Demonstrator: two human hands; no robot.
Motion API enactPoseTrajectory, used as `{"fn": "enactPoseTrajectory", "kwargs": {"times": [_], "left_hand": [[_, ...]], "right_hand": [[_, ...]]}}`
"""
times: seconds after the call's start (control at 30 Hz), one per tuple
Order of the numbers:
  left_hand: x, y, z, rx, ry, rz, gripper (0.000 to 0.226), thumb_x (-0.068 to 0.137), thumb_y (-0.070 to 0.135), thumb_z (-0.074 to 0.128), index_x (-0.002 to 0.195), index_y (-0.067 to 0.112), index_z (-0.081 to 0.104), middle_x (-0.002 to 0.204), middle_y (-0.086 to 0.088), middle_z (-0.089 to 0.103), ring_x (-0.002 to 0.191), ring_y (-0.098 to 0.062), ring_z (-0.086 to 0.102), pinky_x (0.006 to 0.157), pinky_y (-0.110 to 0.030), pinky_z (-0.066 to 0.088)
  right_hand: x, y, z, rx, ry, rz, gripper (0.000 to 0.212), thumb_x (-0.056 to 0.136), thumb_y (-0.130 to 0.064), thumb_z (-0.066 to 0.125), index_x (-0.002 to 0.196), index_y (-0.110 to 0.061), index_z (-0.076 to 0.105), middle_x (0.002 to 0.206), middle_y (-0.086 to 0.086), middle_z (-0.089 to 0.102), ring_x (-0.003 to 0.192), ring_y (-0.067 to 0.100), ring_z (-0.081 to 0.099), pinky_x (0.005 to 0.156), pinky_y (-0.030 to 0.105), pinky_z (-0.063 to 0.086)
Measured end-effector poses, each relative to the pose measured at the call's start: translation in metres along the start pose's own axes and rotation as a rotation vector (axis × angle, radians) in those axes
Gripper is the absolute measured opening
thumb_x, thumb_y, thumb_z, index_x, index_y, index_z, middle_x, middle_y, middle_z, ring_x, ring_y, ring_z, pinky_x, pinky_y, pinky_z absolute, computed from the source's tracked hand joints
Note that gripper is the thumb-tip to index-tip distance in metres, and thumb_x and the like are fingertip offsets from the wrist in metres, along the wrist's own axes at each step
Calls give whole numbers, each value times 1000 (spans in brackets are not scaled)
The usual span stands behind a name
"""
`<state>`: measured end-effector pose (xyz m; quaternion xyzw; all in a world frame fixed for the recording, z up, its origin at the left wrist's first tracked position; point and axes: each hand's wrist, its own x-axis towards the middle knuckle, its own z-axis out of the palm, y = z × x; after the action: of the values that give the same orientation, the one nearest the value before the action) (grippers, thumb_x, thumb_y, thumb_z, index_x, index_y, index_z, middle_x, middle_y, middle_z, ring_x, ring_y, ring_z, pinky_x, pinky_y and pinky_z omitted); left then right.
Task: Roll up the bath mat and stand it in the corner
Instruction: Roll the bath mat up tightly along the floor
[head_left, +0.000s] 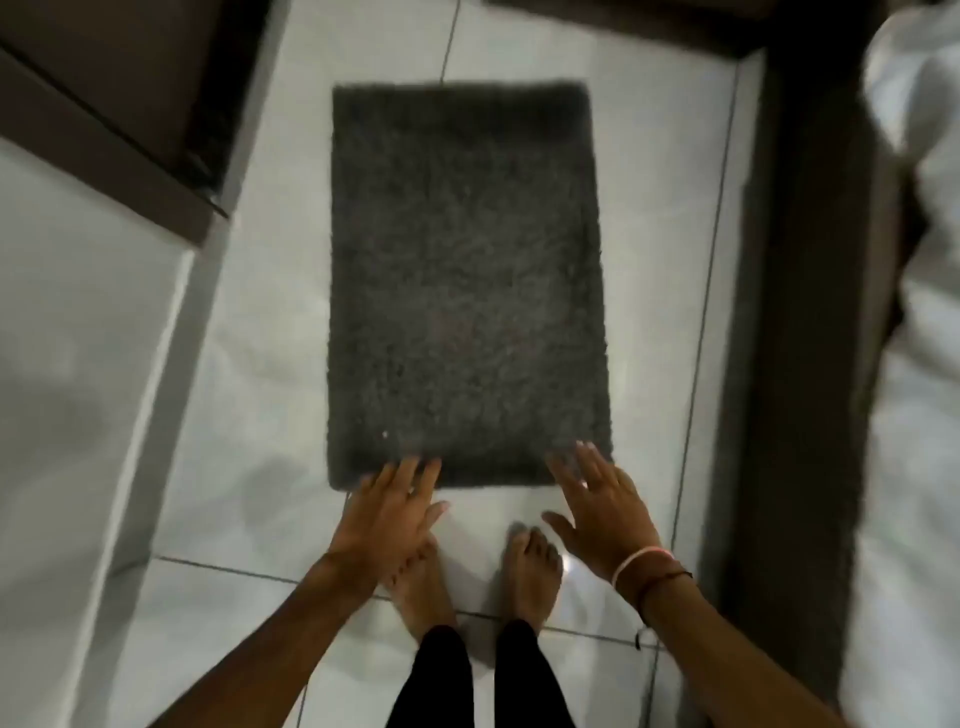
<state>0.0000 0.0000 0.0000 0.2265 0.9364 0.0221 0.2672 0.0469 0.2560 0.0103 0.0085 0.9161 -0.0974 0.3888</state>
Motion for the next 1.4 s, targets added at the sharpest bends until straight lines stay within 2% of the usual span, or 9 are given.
{"fn": "enactPoseTrajectory", "kwargs": {"times": [0.2,0.53,0.67,0.8,0.93,1.07,1.13,1.3,1.4], "left_hand": [[73,3,182,97,-229,10,71,94,15,56,157,5,25,159,-20,32,143,-39,36,118,-49,31],[130,-16,202,195,37,15,58,72,0,59,129,8,62,86,-12,74,79,-34,71,69,-40,56],[169,-21,168,-30,-78,-164,63,72,6,72,130,15,48,92,-12,75,84,-36,70,82,-45,51],[201,-35,151,55,131,-202,59,68,1,73,121,14,49,104,-13,65,97,-33,59,86,-49,45],[219,-50,149,178,240,-198,51,75,0,69,119,13,46,111,-17,55,96,-34,53,79,-49,46],[209,-54,164,152,229,-243,34,90,1,61,120,13,48,106,-11,57,90,-29,56,80,-48,50],[199,-55,172,148,277,-211,16,102,18,51,117,13,52,100,-8,60,86,-28,56,78,-46,48],[173,-63,182,224,217,80,71,89,70,50,129,12,53,118,-14,59,99,-33,57,84,-46,46],[169,-64,176,284,57,60,75,76,41,82,137,15,46,124,-13,59,104,-32,59,88,-44,50]], "right_hand": [[130,-1,141,14,-26,-51,81,96,-50,58,162,-22,21,169,14,18,157,32,15,126,48,20],[178,25,183,-332,502,-312,29,93,-33,68,115,-16,73,120,13,72,111,33,69,99,50,52],[202,24,138,-352,598,-320,16,99,-22,59,105,-15,72,95,8,70,90,31,68,100,51,51],[234,10,101,-292,701,-142,17,93,-11,62,108,-15,68,98,10,68,92,32,64,91,49,49],[238,1,108,-43,608,-79,24,98,-31,60,96,-13,75,94,9,79,92,31,71,92,43,48],[216,-1,132,-101,342,-108,83,90,-67,52,145,-4,54,154,23,48,141,36,48,119,51,34],[217,4,136,-218,300,-131,82,91,-55,61,153,-5,42,159,25,38,143,40,43,121,54,30],[233,3,119,-205,331,-124,44,99,-7,47,143,-10,54,130,14,64,115,38,60,112,50,39],[220,-8,110,-171,248,-95,41,99,-8,43,136,-12,58,126,12,68,116,36,61,112,48,37]]}}
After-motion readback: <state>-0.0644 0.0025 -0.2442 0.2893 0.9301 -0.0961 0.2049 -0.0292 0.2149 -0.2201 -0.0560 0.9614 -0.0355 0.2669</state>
